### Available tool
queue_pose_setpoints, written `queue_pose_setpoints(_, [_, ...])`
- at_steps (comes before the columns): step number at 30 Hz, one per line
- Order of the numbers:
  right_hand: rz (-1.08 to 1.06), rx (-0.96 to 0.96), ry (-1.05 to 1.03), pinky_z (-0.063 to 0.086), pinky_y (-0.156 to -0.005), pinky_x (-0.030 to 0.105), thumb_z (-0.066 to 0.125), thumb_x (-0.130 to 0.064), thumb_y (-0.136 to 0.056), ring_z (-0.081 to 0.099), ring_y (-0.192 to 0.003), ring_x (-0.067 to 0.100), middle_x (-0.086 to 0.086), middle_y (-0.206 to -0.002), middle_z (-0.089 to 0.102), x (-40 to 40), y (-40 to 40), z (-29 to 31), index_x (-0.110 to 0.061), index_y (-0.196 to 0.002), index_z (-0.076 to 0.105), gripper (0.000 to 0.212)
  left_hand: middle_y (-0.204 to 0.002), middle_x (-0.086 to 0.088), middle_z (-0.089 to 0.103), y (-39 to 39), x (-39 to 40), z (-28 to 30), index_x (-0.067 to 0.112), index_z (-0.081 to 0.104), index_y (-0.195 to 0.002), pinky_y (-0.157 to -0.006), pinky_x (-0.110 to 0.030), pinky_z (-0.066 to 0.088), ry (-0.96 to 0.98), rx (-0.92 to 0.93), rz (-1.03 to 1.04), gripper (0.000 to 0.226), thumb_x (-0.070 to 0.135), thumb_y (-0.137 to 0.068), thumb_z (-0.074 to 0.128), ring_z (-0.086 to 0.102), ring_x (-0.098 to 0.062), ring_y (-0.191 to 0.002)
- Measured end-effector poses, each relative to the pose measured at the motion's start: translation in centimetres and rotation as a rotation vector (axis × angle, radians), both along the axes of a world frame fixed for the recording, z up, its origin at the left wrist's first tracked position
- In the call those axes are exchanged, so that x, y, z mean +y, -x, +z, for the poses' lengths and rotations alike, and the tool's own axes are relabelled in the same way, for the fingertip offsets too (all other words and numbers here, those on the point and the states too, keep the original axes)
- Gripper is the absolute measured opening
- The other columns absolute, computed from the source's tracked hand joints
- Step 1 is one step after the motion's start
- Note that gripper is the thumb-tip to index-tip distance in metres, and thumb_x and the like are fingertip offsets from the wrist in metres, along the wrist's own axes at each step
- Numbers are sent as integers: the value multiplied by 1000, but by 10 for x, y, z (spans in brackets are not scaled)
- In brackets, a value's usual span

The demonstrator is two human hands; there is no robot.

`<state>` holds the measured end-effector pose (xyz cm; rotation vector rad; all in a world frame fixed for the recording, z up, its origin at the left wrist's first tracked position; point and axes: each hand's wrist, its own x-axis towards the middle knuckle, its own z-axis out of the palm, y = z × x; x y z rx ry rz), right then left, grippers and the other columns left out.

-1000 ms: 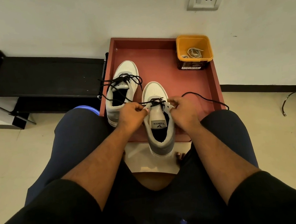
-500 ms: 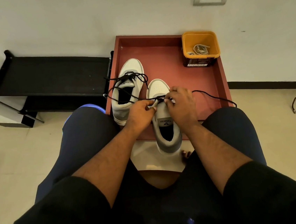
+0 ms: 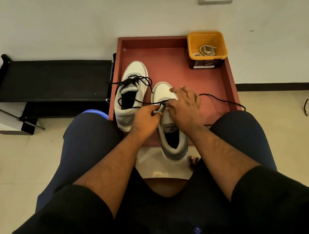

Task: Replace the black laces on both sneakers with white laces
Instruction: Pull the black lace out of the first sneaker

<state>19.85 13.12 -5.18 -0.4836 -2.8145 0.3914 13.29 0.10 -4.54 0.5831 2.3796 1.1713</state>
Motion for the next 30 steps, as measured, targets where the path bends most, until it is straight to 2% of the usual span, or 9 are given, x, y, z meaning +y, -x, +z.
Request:
queue_pose_setpoints(2, [-161,56,99,28,-99,43,63,-24,-89,38,-127,23,-1,-133,51,8,-2,5,-19,-94,70,11,-83,2,66,2,0,-2,11,64,-125,-62,-5,42,28,-4,23,34,16,-91,61,57,-1,-67])
queue_pose_setpoints(5, [-602,222,403,30,-99,39,61,-26,-91,42,-122,21,-3,-128,52,31,-7,15,-22,-99,66,10,-113,-7,70,4,0,-4,8,61,-128,-94,-25,49,52,-18,58,42,21,-88,64,64,-16,-102])
queue_pose_setpoints(7, [-732,253,470,32,-101,42,63,-24,-90,43,-124,23,-2,-129,51,41,-10,19,-22,-102,64,12,-118,-8,68,2,2,-4,6,61,-128,-100,-32,48,41,-27,61,43,20,-88,65,63,-18,-109])
queue_pose_setpoints(11, [-337,168,198,31,-99,40,66,-21,-84,38,-127,24,1,-136,47,27,-9,19,-26,-109,65,26,-115,-7,69,1,3,-4,6,62,-127,-95,-27,49,16,-25,50,39,17,-89,63,64,-16,-103])
queue_pose_setpoints(14, [-30,19,73,29,-101,48,66,-24,-83,35,-131,30,4,-138,48,1,-3,4,-26,-104,70,21,-93,1,72,1,1,-2,11,69,-116,-72,-12,49,-9,2,2,27,15,-90,60,64,-5,-79])
queue_pose_setpoints(22, [-52,39,43,28,-103,48,66,-27,-85,34,-133,25,-1,-139,48,6,1,0,-21,-92,72,11,-87,0,70,3,0,-5,12,68,-119,-71,-19,47,-8,3,-11,30,16,-90,62,60,-4,-73])
queue_pose_setpoints(26, [-537,268,503,35,-104,43,68,-24,-85,48,-118,15,-6,-122,57,28,0,8,-24,-86,70,2,-70,1,64,4,3,-9,12,64,-125,-68,-26,51,1,-29,39,38,21,-88,65,58,-10,-63])
queue_pose_setpoints(28, [-787,522,838,50,-90,34,67,-15,-85,60,-98,12,-5,-102,66,46,-1,14,-20,-84,69,5,-80,-4,71,4,2,-10,13,66,-124,-76,-30,56,-1,-37,43,38,22,-87,66,66,-18,-74])
queue_pose_setpoints(30, [-935,711,1053,49,-73,18,66,-10,-87,62,-86,8,-5,-90,66,61,-5,20,-14,-94,69,9,-83,-2,71,5,2,-11,13,67,-122,-74,-25,53,5,-25,38,37,21,-86,65,66,-15,-76])
